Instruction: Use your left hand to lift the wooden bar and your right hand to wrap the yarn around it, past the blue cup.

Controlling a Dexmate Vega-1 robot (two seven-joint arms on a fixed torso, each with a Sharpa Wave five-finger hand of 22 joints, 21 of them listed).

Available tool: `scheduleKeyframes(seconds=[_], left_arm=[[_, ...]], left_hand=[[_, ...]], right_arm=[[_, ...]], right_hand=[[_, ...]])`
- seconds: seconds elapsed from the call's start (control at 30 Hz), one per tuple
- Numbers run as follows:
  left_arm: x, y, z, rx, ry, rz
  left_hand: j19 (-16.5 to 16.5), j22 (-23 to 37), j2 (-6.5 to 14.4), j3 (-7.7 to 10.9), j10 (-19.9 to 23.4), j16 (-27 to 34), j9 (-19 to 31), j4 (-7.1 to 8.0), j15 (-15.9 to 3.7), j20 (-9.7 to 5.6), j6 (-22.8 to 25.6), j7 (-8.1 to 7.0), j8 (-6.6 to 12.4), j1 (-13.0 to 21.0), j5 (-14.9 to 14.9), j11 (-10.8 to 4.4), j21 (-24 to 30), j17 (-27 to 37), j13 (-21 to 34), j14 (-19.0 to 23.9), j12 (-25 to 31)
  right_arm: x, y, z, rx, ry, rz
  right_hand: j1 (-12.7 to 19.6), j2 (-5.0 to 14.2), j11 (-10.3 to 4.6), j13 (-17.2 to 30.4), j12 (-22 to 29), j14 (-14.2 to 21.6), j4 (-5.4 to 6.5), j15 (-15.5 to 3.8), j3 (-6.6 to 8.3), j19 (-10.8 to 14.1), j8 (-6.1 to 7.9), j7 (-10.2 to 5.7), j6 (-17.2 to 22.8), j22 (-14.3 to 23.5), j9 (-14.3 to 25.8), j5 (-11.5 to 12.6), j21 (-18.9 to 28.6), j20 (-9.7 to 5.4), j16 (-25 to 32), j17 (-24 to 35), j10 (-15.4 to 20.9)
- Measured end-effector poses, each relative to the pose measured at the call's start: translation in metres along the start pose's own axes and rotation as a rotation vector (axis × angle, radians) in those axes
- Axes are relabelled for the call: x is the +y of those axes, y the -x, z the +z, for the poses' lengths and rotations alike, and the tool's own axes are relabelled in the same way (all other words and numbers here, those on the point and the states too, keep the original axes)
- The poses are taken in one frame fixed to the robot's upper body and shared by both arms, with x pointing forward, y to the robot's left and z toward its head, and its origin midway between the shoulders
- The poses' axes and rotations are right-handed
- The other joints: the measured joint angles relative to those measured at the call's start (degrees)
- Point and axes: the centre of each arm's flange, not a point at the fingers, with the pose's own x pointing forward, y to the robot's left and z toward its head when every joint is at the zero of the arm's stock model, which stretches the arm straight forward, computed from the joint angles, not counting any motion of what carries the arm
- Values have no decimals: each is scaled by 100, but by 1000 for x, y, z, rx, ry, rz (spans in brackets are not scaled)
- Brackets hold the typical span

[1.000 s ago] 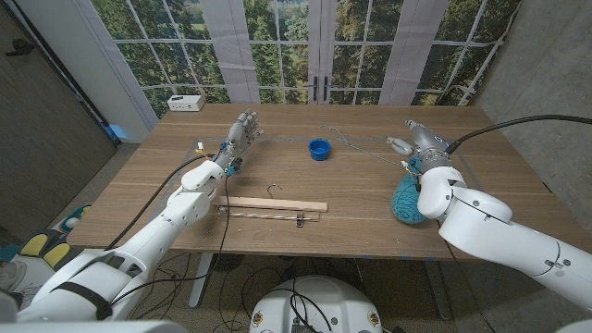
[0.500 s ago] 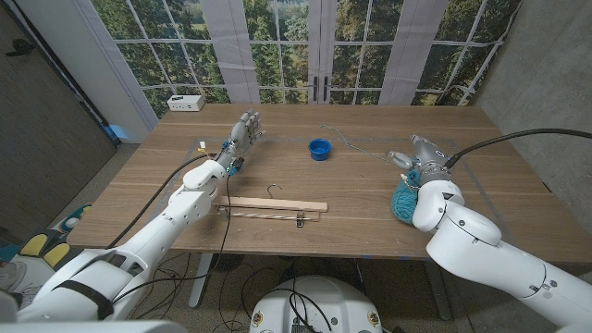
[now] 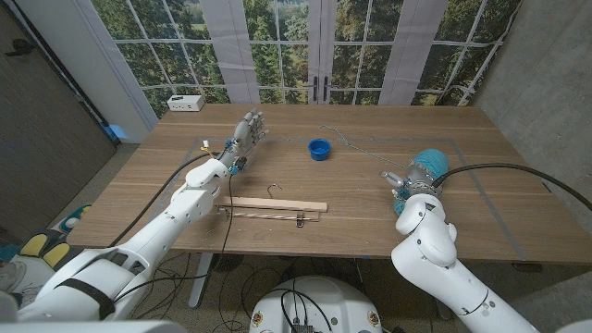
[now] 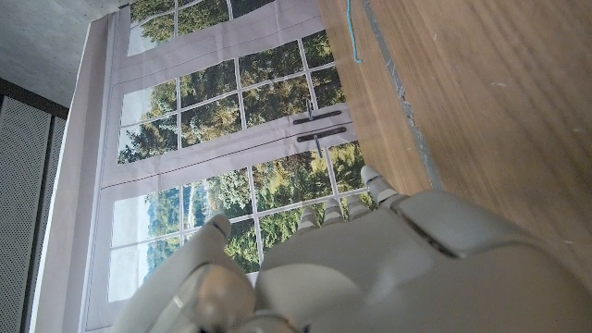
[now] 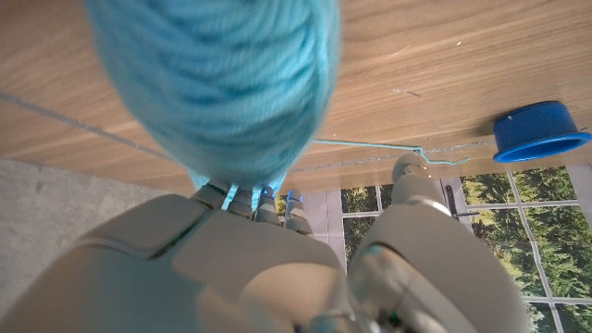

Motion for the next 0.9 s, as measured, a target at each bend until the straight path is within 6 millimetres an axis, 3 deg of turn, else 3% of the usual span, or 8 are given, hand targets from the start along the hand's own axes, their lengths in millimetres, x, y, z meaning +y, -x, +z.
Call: scheduleKeyframes(seconds=[0.1,0.3,0.47,0.5,0.57,0.6,0.73,0.9], left_arm=[[-3,-3,1,-2,2,-6],[-4,-4,0,0,3,-9],[-4,-4,-1,2,4,-9],[-4,-4,-1,3,4,-9],[-4,-4,-1,5,4,-8],[-4,-4,-1,5,4,-8],[-4,-4,-2,8,4,-8],[-3,-4,-3,12,4,-5]], left_hand=[[0,3,0,-19,0,0,0,19,0,0,0,0,0,0,0,0,-15,0,0,0,0],[0,29,0,-19,0,0,0,19,0,0,-18,-17,0,0,0,0,-58,0,0,0,0],[0,29,0,-42,0,0,0,-5,0,0,-32,-32,0,0,0,0,-114,0,0,0,0],[0,29,0,-42,0,0,0,-5,0,0,-32,-32,0,0,0,0,-115,0,0,0,0],[0,29,0,-42,0,0,0,-5,0,0,-32,-32,0,0,0,0,-136,0,0,0,1],[0,28,0,-42,0,0,0,-5,0,0,-32,-32,0,0,0,0,-135,0,0,0,1],[0,28,0,-42,0,0,0,-5,0,0,-32,-32,0,0,0,0,-157,0,0,0,1],[0,28,0,-42,0,1,0,-5,0,0,-32,-31,0,0,0,0,-183,0,0,0,1]], right_arm=[[4,3,7,-12,20,-7],[7,8,10,27,8,-61],[24,10,1,84,-46,-12],[-8,16,8,59,71,-194],[-16,19,6,64,106,-257],[-16,19,5,67,106,-257],[-41,31,4,45,187,-429],[-62,43,7,-40,248,-593]], right_hand=[[617,71,-210,-4,127,275,-99,-263,136,-304,108,-93,261,-1,0,104,0,-312,125,-43,262],[1716,43,-794,-3,175,742,-84,-564,259,260,119,-546,543,-1,0,243,1,-875,308,-6,524],[1974,171,-896,-15,124,666,-47,-471,295,298,119,-591,617,49,13,243,62,-906,193,11,448],[2007,205,-925,-15,124,622,-39,-516,304,292,119,-582,626,65,23,243,36,-892,179,10,438],[2079,228,-1032,-15,85,585,-38,-594,304,972,119,-583,625,70,28,243,-22,-170,168,0,373],[2091,229,-1087,-15,58,558,-37,-623,305,1074,114,-591,617,65,27,243,-46,-50,153,-7,337],[2088,193,-1220,-14,10,550,57,-631,212,1125,21,-771,437,36,27,195,-111,173,153,-9,113],[1783,-74,-1319,-14,10,550,200,-631,-133,1015,7,-964,325,36,27,131,-286,528,153,3,11]])
